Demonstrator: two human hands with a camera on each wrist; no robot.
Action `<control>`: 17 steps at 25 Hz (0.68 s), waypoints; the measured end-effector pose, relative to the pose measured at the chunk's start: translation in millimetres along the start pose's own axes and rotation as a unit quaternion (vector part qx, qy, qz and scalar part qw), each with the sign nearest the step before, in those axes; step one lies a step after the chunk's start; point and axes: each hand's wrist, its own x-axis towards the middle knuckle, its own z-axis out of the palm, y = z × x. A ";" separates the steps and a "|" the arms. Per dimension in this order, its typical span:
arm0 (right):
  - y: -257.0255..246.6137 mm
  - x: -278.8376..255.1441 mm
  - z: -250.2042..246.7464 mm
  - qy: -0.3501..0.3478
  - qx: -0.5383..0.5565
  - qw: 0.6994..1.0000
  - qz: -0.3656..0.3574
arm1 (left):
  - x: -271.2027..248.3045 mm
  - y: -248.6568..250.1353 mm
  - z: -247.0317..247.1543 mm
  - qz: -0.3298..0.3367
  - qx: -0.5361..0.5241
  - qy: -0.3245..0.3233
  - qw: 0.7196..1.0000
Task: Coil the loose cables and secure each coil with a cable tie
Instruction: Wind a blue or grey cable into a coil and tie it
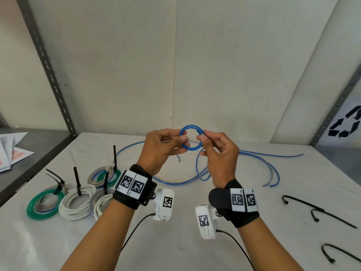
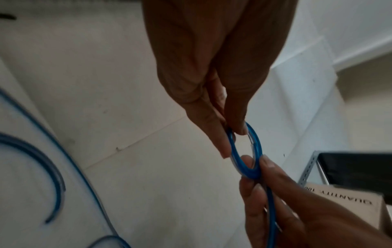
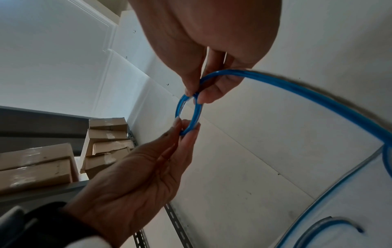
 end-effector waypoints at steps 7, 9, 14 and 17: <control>4.8 -4.8 6.9 0.073 0.001 0.997 -0.033 | 1.0 -3.4 0.4 -0.044 -0.095 -0.026 0.994; 4.7 -6.1 8.1 0.069 -0.003 0.997 -0.040 | 1.4 -3.4 1.3 -0.048 -0.108 -0.021 0.993; -0.7 -8.5 11.7 0.013 0.064 0.997 0.044 | 2.0 -2.4 1.2 -0.053 -0.143 0.014 0.988; -2.5 -11.0 13.3 0.026 0.078 0.995 0.062 | 1.0 -2.0 3.9 -0.044 -0.151 0.023 0.987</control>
